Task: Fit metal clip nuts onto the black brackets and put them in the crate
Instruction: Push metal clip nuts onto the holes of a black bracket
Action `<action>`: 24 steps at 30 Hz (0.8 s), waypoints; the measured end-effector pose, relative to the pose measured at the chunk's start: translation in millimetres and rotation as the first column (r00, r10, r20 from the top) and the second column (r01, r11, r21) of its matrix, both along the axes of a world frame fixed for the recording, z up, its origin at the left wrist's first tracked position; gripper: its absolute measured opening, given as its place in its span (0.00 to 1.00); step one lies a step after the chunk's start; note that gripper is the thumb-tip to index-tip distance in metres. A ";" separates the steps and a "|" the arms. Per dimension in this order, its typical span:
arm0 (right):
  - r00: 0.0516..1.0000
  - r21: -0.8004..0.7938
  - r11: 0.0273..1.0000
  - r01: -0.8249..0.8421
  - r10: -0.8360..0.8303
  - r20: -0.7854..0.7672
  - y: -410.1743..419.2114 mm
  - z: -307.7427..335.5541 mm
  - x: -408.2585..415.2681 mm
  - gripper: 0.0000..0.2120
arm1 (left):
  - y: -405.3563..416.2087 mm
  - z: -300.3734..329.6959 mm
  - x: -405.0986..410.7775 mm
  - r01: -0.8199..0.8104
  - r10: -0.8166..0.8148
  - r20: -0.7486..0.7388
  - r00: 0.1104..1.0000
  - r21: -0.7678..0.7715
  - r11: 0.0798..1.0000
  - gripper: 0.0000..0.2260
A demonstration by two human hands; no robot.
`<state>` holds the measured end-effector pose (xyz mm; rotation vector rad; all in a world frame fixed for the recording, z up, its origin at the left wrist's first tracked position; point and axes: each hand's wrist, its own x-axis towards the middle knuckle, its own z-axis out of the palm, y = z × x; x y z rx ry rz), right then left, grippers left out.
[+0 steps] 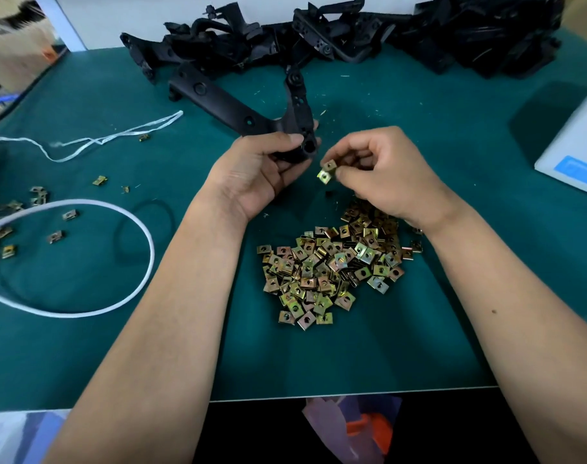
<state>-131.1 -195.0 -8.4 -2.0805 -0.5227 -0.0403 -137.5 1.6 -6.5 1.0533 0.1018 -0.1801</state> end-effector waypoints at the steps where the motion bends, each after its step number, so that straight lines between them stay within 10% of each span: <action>1: 1.000 -0.010 1.000 -0.008 0.007 -0.026 -0.1 -1.1 1.0 0.05 | 0.0 0.1 -0.1 -0.004 0.004 0.002 1.000 -0.006 1.000 0.08; 24: 0.943 -0.521 0.846 -0.110 0.255 0.214 38.0 -6.9 6.9 0.11 | 10.8 4.2 2.6 -0.191 0.187 -0.042 0.981 -0.290 0.938 0.07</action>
